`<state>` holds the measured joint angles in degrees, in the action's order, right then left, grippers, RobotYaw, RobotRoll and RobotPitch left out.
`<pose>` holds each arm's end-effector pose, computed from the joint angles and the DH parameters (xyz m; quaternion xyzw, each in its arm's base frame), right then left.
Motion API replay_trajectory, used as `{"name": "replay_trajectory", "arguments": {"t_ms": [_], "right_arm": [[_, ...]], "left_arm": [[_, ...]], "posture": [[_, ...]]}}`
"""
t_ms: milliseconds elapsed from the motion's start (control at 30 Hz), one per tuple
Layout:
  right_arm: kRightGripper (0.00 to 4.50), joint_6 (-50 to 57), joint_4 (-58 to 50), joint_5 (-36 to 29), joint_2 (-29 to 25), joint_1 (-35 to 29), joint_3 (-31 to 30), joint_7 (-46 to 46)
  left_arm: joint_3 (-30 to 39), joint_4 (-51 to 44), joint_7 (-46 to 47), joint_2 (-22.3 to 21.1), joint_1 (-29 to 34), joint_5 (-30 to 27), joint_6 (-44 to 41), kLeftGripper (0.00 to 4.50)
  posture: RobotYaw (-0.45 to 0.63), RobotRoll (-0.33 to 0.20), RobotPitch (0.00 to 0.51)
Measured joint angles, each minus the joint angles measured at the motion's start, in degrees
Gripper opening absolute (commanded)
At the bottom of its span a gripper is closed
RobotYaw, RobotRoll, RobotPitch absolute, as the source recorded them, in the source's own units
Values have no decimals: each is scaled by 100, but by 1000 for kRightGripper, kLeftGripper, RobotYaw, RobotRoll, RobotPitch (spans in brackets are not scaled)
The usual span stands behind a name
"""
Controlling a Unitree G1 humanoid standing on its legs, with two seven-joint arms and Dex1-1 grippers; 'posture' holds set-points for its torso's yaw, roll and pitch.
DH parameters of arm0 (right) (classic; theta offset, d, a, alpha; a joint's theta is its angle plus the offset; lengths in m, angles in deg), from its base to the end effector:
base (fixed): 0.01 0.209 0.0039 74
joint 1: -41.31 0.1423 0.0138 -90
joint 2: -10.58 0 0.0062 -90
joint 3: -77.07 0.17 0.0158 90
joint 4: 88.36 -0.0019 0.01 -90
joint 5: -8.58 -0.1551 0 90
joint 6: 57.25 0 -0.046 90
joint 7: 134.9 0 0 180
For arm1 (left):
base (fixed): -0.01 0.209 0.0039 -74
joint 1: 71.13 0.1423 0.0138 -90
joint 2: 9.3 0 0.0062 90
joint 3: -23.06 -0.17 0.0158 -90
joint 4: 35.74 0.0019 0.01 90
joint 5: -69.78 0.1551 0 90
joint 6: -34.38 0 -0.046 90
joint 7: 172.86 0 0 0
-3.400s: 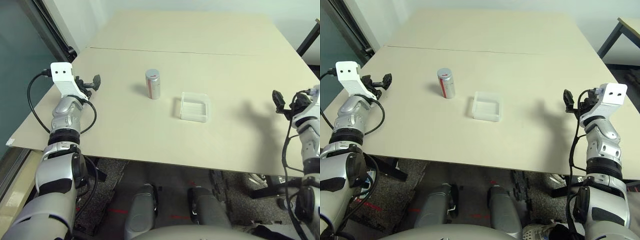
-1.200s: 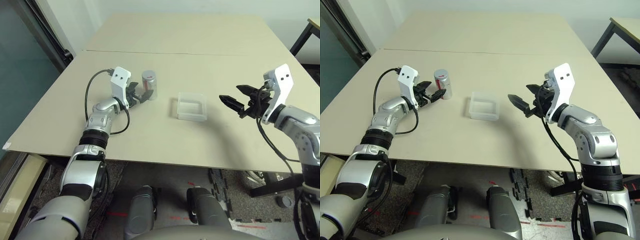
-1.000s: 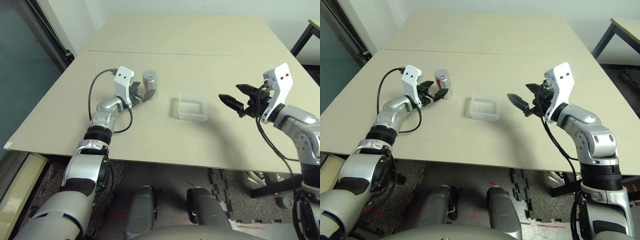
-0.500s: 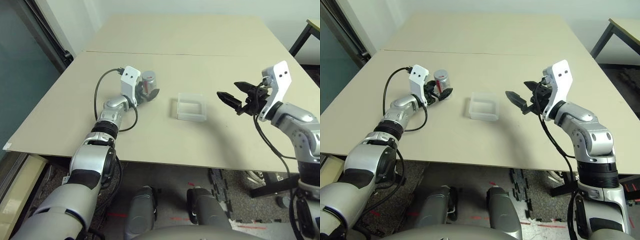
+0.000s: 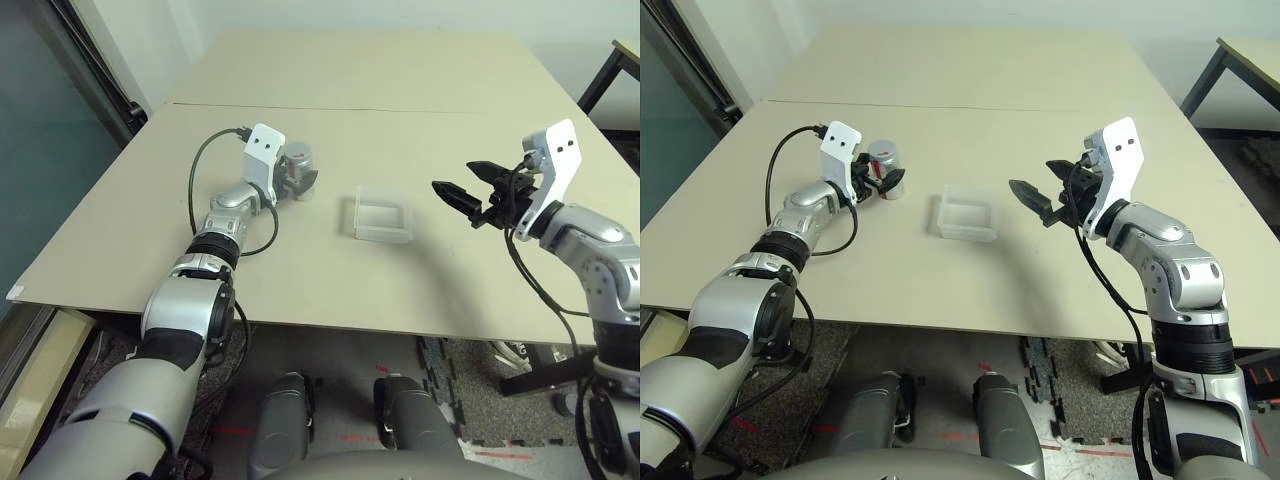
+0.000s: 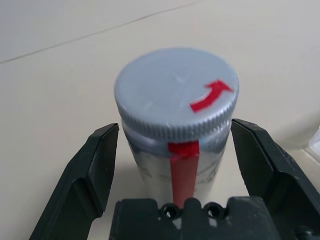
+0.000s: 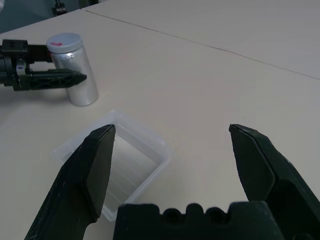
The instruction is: Pour the medicine from the bottle into the box.
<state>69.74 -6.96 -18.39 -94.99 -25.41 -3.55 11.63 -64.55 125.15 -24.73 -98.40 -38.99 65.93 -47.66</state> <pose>0.2656 -0.2313 0.1944 -0.0275 0.0292 0.2892 0.9564 0.3627 0.1794 0.1217 0.0694 0.0641 -0.2583 0.9614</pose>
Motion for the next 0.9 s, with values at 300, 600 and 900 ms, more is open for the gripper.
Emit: {"name": "replay_trajectory", "arguments": {"t_ms": [300,600,900], "right_arm": [[4500,4,-1,2,12,-2,0,27],[4500,7,0,3,16,-2,-1,53],[4500,36,11,4,-78,83,-106,-108]], "left_arm": [[-1,63,-12,54,-1,93,-33,4093],[349,128,-114,91,-32,-22,-301,2480],[430,94,-811,52,-76,-57,-517,2480]], "posture": [[-144,0,76],[-131,0,79],[-106,0,82]]}}
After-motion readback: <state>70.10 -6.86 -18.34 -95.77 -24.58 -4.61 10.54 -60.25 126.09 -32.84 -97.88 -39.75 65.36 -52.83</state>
